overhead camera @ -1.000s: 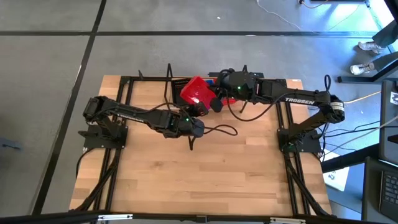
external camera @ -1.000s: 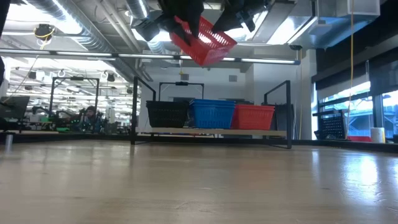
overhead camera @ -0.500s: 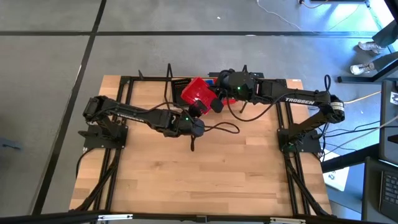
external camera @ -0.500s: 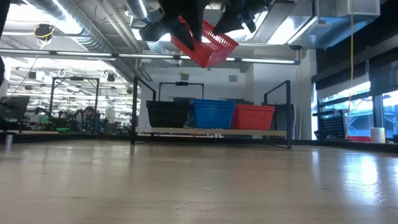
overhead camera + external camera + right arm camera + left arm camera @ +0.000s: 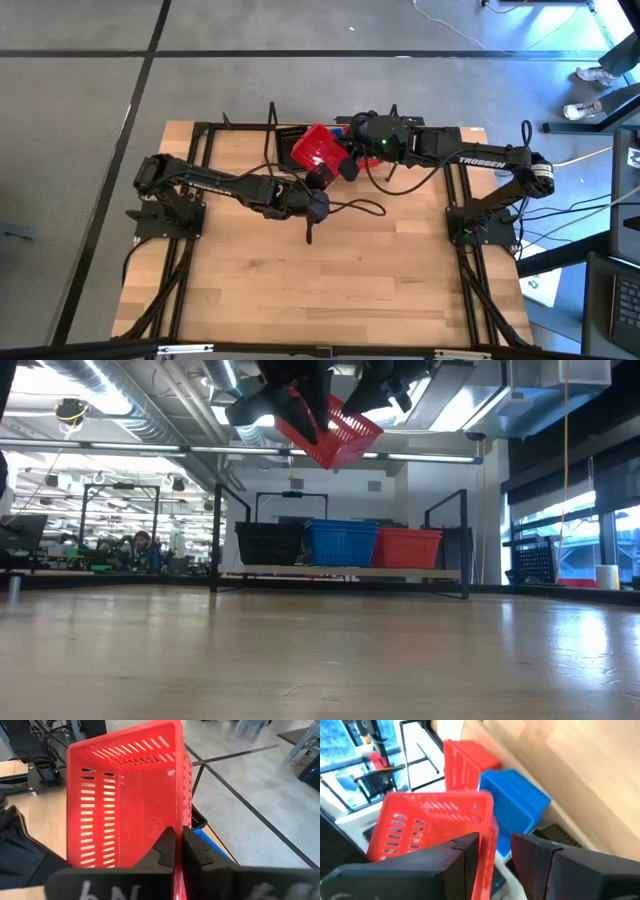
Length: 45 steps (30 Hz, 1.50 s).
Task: Stack baskets on shelf by color
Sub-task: Stack the red bin on top of the red bin on the shelf
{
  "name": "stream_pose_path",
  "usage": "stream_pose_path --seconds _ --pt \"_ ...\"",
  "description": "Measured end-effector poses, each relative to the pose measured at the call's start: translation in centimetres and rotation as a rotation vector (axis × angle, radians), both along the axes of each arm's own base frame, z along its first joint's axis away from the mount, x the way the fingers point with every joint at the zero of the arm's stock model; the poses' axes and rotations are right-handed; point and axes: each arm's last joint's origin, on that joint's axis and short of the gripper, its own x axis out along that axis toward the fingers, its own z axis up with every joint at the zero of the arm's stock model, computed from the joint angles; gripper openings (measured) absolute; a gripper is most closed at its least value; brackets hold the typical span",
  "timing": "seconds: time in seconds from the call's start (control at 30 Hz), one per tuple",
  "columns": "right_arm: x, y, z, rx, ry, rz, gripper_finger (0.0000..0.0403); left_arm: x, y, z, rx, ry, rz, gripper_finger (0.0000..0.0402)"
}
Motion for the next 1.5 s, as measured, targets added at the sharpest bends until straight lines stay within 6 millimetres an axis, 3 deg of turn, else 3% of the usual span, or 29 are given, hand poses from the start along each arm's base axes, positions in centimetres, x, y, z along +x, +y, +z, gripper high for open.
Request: stream_pose_path --seconds 0.17,0.5,0.73,0.93,1.13,1.5 --pt "0.0 -0.1 0.0 0.024 -0.008 -0.016 0.0003 0.4 -0.2 0.3 -0.016 -0.055 -0.011 0.0103" --pt "-1.0 -1.8 -0.8 0.109 0.052 -0.12 0.0003 -0.1 -1.5 3.1 -0.016 -0.216 -0.073 0.0103" --pt "-2.7 -4.6 -1.2 0.262 0.032 -0.312 0.0006 -1.6 -2.0 5.4 -0.063 -0.337 -0.076 0.0103" --pt "-5.6 -7.7 -1.6 0.472 0.047 -0.437 0.0006 -3.5 -1.6 7.8 -0.136 -0.472 -0.034 0.0103" --pt "-8.0 -10.0 -2.2 0.554 0.091 -0.572 0.0006 -4.7 -1.4 9.0 -0.176 -0.539 -0.016 0.0103" --pt "-8.8 -11.6 -2.9 0.635 0.085 -0.604 0.0006 -5.1 -1.3 9.3 -0.175 -0.543 -0.018 0.0103"
